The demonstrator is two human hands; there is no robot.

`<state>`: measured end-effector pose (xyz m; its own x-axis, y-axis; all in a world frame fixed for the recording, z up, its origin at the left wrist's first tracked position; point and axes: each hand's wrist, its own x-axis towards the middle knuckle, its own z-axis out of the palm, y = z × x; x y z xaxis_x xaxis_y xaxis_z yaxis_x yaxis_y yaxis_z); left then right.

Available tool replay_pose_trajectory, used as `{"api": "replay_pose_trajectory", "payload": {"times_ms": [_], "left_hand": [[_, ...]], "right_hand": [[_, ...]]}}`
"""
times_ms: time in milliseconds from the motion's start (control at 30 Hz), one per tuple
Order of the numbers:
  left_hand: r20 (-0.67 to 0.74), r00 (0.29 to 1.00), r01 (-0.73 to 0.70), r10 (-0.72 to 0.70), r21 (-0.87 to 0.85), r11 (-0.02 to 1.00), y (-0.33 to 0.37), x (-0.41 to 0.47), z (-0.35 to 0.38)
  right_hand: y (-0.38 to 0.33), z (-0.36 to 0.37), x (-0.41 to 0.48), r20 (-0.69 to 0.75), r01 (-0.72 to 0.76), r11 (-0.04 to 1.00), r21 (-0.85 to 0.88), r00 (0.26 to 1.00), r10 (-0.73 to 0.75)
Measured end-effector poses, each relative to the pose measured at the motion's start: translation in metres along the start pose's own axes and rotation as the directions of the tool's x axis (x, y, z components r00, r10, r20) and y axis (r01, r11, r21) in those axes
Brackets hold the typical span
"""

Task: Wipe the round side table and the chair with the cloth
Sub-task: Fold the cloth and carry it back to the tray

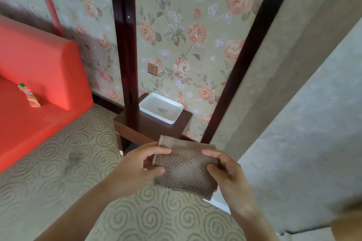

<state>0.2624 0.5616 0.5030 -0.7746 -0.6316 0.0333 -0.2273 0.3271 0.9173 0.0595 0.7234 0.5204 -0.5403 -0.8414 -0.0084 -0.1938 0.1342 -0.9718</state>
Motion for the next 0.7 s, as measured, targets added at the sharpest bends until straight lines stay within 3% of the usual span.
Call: {"api": "replay_pose_trajectory", "payload": {"times_ms": [267, 533, 700], "left_hand": [[-0.018, 0.997, 0.08, -0.079, 0.139, 0.987, -0.079, 0.182, -0.049], [0.051, 0.933, 0.351, -0.356, 0.081, 0.933, -0.18, 0.356, -0.069], [0.123, 0.884, 0.439, -0.451, 0.109, 0.892, -0.229, 0.442, -0.084]], "right_hand": [[0.055, 0.027, 0.188, 0.058, -0.091, 0.996, -0.013, 0.994, 0.092], [0.129, 0.058, 0.382, 0.056, -0.258, 0.963, -0.077, 0.963, 0.262], [0.168, 0.085, 0.463, 0.042, -0.387, 0.909, -0.157, 0.917, 0.397]]}}
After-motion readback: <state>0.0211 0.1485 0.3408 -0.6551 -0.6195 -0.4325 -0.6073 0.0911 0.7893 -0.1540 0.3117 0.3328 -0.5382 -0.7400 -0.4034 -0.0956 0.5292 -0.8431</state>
